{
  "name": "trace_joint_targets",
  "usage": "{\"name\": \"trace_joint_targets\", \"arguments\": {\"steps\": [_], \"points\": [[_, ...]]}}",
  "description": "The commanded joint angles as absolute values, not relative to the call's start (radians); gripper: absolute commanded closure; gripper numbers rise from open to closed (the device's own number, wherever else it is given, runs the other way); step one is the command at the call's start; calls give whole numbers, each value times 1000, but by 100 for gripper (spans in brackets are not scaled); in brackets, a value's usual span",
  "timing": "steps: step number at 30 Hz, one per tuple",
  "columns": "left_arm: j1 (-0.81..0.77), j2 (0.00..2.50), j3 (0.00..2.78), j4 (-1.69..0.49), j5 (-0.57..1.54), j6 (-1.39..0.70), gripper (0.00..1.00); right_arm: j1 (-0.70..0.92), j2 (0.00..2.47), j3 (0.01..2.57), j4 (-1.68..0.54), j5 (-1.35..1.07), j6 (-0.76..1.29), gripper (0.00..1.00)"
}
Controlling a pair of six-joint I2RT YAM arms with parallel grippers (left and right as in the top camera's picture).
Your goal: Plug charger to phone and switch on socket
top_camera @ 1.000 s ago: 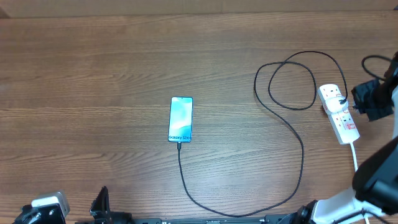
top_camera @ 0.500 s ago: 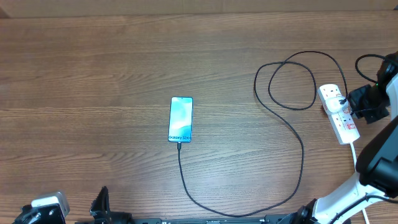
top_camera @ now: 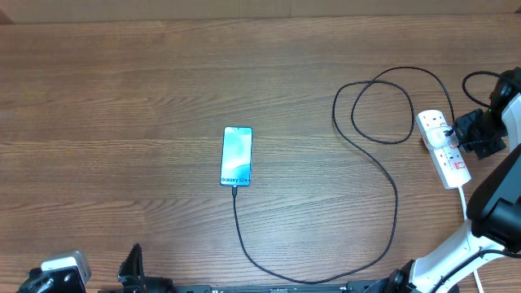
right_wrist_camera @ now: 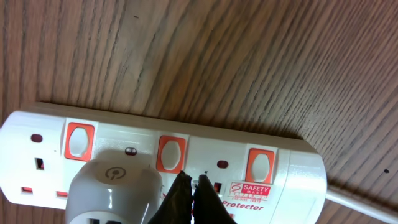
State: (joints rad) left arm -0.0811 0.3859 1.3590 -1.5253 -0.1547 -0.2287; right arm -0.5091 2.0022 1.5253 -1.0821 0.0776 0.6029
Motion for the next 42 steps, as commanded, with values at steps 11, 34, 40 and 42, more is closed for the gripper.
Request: {"name": "trace_joint_targets", "arguments": {"steps": [11,34,40,42], "points": [[-79,380,1356,-1518,-167,-205,1,-463,2009,1539,-1048,81,593,96],[-79,380,1356,-1518,-167,-205,0,-451,2013,1484,-1007,114,597,96],[-79,380,1356,-1518,-167,-205,1,-426,2013,1441,-973,115,597,96],[-79,380,1356,-1518,-166,-205,0,-416,2013,1427,-959,115,597,96]]}}
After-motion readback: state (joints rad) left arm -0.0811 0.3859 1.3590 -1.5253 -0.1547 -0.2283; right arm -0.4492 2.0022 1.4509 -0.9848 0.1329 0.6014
